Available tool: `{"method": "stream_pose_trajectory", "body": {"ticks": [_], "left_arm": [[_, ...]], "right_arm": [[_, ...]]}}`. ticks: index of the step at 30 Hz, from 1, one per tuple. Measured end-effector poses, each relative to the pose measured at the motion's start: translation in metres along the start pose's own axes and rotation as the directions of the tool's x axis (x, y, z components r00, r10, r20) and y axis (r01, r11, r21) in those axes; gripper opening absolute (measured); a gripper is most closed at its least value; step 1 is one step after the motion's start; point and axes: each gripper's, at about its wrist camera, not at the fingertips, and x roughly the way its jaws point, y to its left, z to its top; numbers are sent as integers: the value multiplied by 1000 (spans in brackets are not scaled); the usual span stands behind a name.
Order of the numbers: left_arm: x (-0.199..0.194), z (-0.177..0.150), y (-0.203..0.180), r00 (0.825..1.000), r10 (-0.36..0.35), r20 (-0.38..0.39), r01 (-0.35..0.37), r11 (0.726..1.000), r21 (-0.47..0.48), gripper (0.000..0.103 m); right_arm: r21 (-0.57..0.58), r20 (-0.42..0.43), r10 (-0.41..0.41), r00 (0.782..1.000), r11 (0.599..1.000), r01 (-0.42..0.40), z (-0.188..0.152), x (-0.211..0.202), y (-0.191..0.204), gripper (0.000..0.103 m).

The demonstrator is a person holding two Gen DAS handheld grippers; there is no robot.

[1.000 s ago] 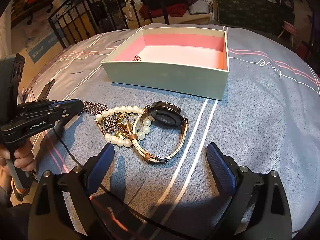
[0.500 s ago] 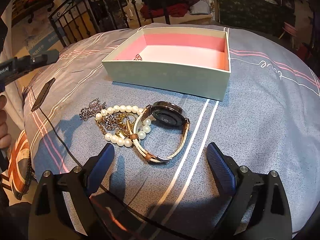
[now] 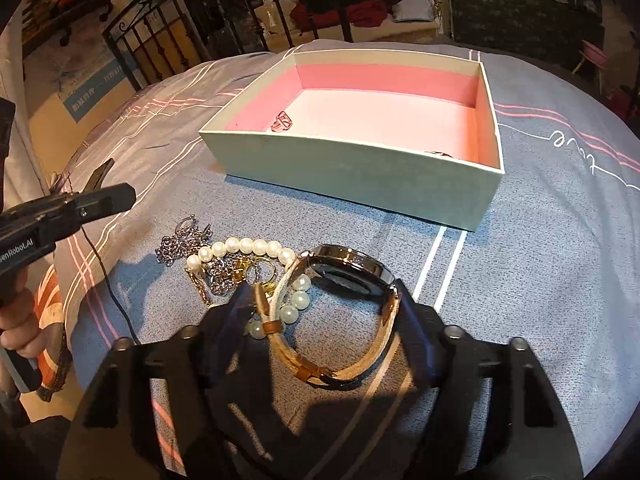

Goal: Organize jewelry
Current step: 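Grasp the brown-strap watch with the right tool while the left tool carries its ring to the box, then release the ring and the watch into the box from both tools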

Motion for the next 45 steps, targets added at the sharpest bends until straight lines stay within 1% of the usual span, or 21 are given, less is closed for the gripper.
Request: {"method": "stream_pose_trajectory", "body": {"ticks": [1, 4, 7, 10, 12, 15, 18, 22, 25, 28, 32, 35, 37, 39, 45], "left_arm": [[2, -4, 0, 1000, 3, -6, -3, 1000, -1, 1], [6, -8, 1, 1000, 0, -22, -1, 1000, -4, 1], [9, -8, 1, 1000, -5, -30, 4, 1000, -10, 1], [10, -6, -2, 999, -13, -32, 13, 1000, -5, 1], [12, -5, -6, 999, -15, -32, 15, 1000, 4, 1], [14, -5, -10, 999, -17, -37, 17, 1000, 10, 1], [14, -5, -14, 999, -26, -38, 27, 1000, 16, 1], [16, -3, -16, 999, -35, -39, 36, 999, 23, 1], [16, 3, -20, 998, -48, -33, 49, 998, 26, 1], [11, 17, -24, 998, -57, -1, 57, 998, 37, 1], [3, 42, -30, 997, -57, 58, 53, 997, 59, 1], [2, 64, -31, 994, -55, 91, 51, 998, 49, 1], [3, 76, -31, 992, -76, 101, 72, 997, 36, 1], [6, 87, -32, 991, -80, 107, 77, 997, 31, 1], [29, 108, -25, 995, -49, 84, 49, 999, 5, 1]], "right_arm": [[0, 0, 0, 1000, 1000, 0, 0, 0, 0, 52], [12, 11, 7, 1000, 1000, -7, -4, -5, -3, 49], [12, 26, -4, 1000, 1000, 4, -8, -10, -4, 46], [14, 38, -14, 999, 1000, 13, -11, -15, -4, 46], [20, 32, -1, 999, 1000, 0, -12, -16, -6, 46], [27, 48, -14, 999, 1000, 13, -16, -24, -9, 46], [68, 66, -30, 997, 997, 26, -19, -36, -21, 46], [91, 78, -39, 996, 995, 32, -19, -44, -29, 46], [84, 80, -47, 996, 996, 40, -15, -48, -29, 46], [72, 114, -34, 993, 997, 26, -3, -57, -26, 46], [27, 180, -39, 983, 999, 35, 23, -73, -18, 46], [-5, 227, -48, 973, 999, 50, 45, -83, -12, 46], [-23, 252, -54, 966, 998, 61, 59, -88, -10, 46], [-28, 261, -61, 963, 997, 71, 73, -88, -12, 46], [-37, 258, -105, 960, 992, 118, 105, -76, -22, 46]]}}
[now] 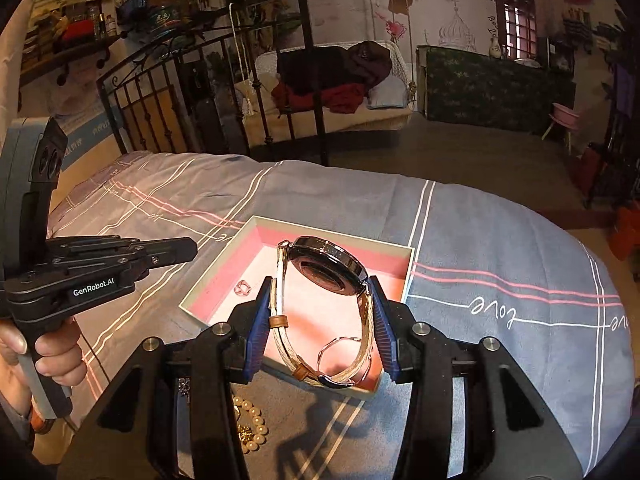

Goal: Organize jewelry
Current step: 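Release the ring and the watch into the box from both tools, then grasp a silver ring from the chain pile with the left tool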

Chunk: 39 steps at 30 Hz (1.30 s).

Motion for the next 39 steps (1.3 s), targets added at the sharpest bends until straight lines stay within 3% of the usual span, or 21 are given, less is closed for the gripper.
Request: {"method": "stream_pose_trajectory", "body": {"ticks": [11, 23, 24, 25, 26, 27, 28, 29, 31, 34, 39], "left_arm": [[29, 7, 8, 998, 30, -50, -31, 999, -21, 1], [38, 10, 4, 997, 25, -69, -26, 1000, -12, 1], [38, 11, 3, 997, 26, -69, -27, 1000, -9, 1], [36, 11, 2, 998, 27, -60, -27, 1000, -3, 1], [33, 11, 0, 999, 26, -46, -25, 1000, 6, 10], [28, 10, -1, 999, 25, -40, -24, 1000, 12, 24], [21, 8, -1, 999, 24, -33, -24, 1000, 12, 70], [13, 4, -1, 1000, 14, -12, -14, 1000, 9, 92], [-8, -10, -2, 999, -26, 29, 26, 1000, 14, 91], [-23, -39, -3, 998, -58, 9, 58, 998, 32, 92], [-24, -99, -7, 998, -10, -55, 15, 996, 83, 91]], "right_arm": [[-11, -114, -29, 993, 1000, 28, -5, 55, -5, 46], [-42, -135, -41, 990, 998, 36, -13, 64, 1, 46], [-40, -135, -40, 990, 999, 34, -13, 64, 1, 48], [-38, -137, -38, 990, 999, 33, -13, 64, 1, 65], [-38, -144, -46, 988, 998, 41, -14, 63, 0, 79], [-42, -154, -68, 986, 997, 62, -17, 61, -2, 96], [-54, -144, -88, 986, 995, 81, -20, 56, -1, 96], [-67, -132, -97, 987, 994, 89, -25, 48, -1, 96], [-66, -121, -106, 987, 993, 98, -37, 33, -3, 96], [-28, -134, -78, 988, 997, 75, -62, 15, -10, 96], [53, -181, -40, 983, 997, 50, -114, -1, -11, 96]]}}
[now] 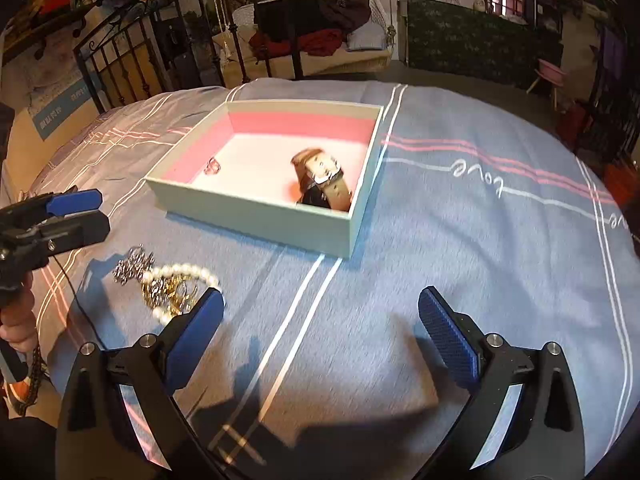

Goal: Organize jewelry
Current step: 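Grasp a silver ring from the chain pile with the left tool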

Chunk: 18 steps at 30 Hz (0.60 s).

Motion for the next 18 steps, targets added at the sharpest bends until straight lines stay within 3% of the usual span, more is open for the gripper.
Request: {"method": "stream_pose_trajectory", "body": {"ticks": [5, 12, 18], "left_arm": [[7, -32, 2, 996, 80, -51, -78, 996, 45, 83], [-12, -35, 30, 996, 83, -25, -83, 996, 33, 80], [-18, -41, 58, 997, 71, -38, -73, 996, -57, 79]], "right_arm": [[22, -29, 82, 996, 996, -81, -29, 3, 16, 95], [9, -34, 105, 994, 994, -104, -33, 8, 31, 91], [12, -35, 107, 994, 994, -106, -33, 9, 29, 91]]}}
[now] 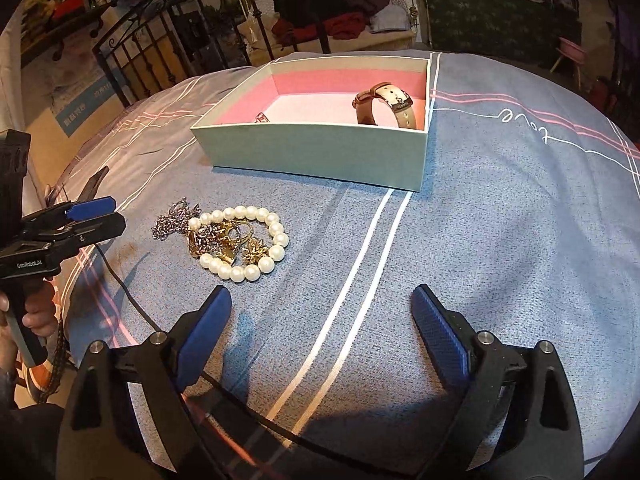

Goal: Organize jewelry
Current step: 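Grasp a silver ring from the chain pile with the left tool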

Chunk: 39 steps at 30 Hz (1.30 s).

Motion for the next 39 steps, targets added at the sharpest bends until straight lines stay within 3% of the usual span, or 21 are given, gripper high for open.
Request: {"method": "stream_pose_trajectory", "body": {"ticks": [3, 9, 13, 17, 19, 22, 26, 30, 39], "left_arm": [[6, -3, -2, 1000, -2, -12, 2, 1000, 1, 77], [18, 1, -20, 1000, 6, -18, -5, 996, 89, 63], [25, 15, -21, 999, -40, -14, 41, 996, 74, 56], [43, 22, -27, 996, -61, -59, 65, 995, 76, 36], [47, 22, -29, 996, -70, -58, 74, 994, 79, 32], [50, 23, -31, 995, -72, -64, 77, 993, 86, 19], [49, 19, -34, 997, -56, -52, 61, 993, 102, 19], [43, 22, -24, 997, -70, -35, 71, 997, 44, 19], [17, 29, -12, 998, -51, 26, 51, 999, -3, 19]], "right_arm": [[-1, 1, 0, 1000, 1000, 0, 0, 0, 0, 91], [-3, 1, -3, 1000, 1000, 3, 0, 0, 0, 91], [-9, -3, -7, 1000, 1000, 7, 0, 0, 0, 91], [-14, -3, -11, 1000, 1000, 11, -1, 1, 1, 91], [-14, -3, -11, 1000, 1000, 11, -1, 1, 1, 91], [-17, -6, -13, 1000, 1000, 13, 0, 1, 2, 91], [-25, -10, -19, 1000, 1000, 18, 0, 3, 3, 91], [-29, -14, -17, 1000, 999, 16, 1, 4, 4, 91], [-69, -29, 54, 998, 996, -56, 23, 18, 20, 91]]}}
